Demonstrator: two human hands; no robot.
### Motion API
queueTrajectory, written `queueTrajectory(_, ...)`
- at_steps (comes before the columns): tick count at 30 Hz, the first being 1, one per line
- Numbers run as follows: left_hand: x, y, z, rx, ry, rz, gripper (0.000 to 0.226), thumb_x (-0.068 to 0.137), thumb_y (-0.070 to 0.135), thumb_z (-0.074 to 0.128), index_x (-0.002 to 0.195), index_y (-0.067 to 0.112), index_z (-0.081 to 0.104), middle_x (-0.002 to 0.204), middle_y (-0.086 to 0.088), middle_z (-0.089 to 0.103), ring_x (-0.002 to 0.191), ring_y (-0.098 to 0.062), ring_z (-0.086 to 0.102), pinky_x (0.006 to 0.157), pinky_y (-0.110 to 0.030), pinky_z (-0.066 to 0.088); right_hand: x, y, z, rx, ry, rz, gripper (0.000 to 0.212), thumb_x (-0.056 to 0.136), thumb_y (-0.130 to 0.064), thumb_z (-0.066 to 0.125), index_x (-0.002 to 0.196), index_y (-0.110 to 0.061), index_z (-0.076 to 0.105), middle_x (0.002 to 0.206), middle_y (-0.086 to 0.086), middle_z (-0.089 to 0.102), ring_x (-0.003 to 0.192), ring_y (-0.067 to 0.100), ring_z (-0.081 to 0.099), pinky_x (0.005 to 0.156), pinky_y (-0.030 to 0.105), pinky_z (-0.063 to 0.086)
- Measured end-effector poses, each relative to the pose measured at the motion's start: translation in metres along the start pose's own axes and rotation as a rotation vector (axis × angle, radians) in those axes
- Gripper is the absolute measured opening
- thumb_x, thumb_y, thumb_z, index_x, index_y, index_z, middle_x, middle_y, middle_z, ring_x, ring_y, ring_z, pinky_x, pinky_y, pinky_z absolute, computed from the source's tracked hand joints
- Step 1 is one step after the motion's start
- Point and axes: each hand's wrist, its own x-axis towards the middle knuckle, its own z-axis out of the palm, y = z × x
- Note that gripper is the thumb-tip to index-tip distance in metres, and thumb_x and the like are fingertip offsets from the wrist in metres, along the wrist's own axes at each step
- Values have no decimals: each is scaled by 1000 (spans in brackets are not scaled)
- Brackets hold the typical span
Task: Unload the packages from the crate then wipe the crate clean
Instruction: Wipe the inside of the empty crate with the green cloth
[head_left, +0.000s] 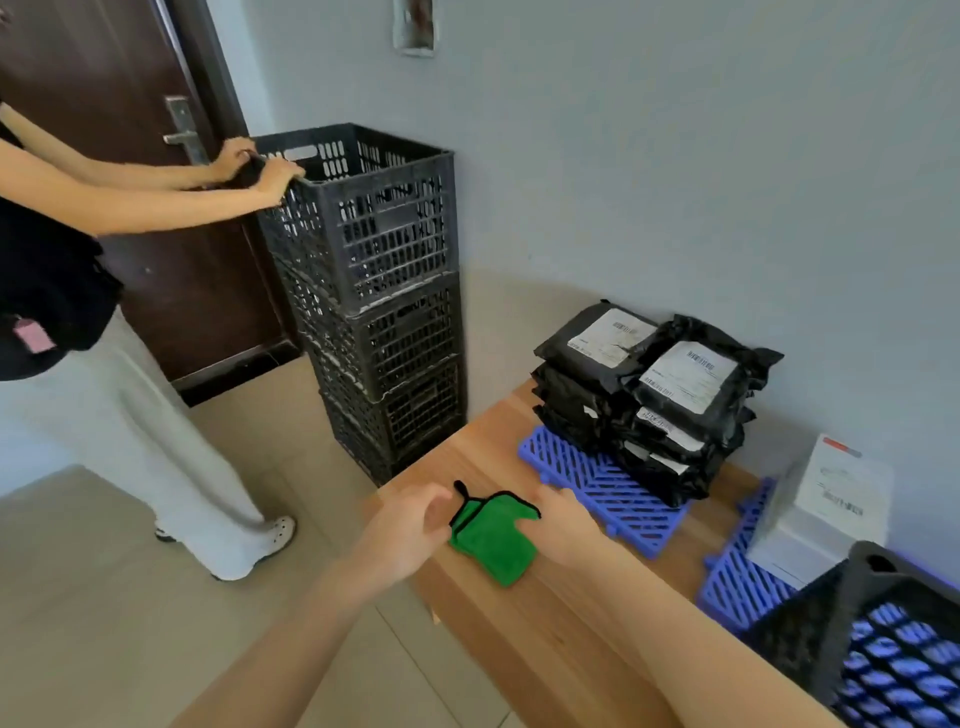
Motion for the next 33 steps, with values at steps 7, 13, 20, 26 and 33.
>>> queueTrajectory(7, 68, -41, 55, 22, -203, -46, 43, 88, 24, 69, 128, 26, 54, 125, -1, 55, 100, -17, 62, 87, -37, 54, 73, 52, 71, 17, -130, 134, 75, 73, -59, 38, 142, -30, 34, 141, 5, 45, 122, 27, 46, 102, 37, 41)
queueTrajectory(13, 110, -71, 91, 61, -354, 47, 58, 87, 28, 69, 139, 25, 45, 136, 5, 44, 116, -18, 56, 94, -33, 50, 91, 49, 99, 11, -101, 209, 75, 82, -41, 58, 148, -25, 25, 147, 4, 31, 131, 32, 32, 109, 38, 31)
queueTrajectory(20, 136, -91, 120, 239, -491, 192, 74, 86, 39, 68, 150, 32, 31, 147, 3, 27, 130, -20, 39, 102, -29, 43, 97, 29, 125, -73, -110, 318, 81, 89, -43, 56, 153, -28, 8, 158, 4, 7, 136, 33, 27, 110, 39, 30)
queueTrajectory(26, 142, -100, 125, 347, -495, 289, 63, 90, 21, 61, 146, 34, 34, 142, -1, 26, 128, -21, 36, 92, -28, 48, 90, 18, 148, -152, -38, 369, 88, 82, -25, 66, 153, -27, 14, 152, 10, 21, 135, 38, 28, 111, 47, 26)
queueTrajectory(33, 132, -105, 120, 109, -410, 299, 33, 96, 33, 57, 126, 20, 62, 114, 6, 44, 100, -11, 51, 75, -17, 35, 71, 10, 153, 107, 95, 419, 50, 90, -27, 49, 140, -27, 44, 147, 8, 27, 131, 29, 34, 107, 38, 34)
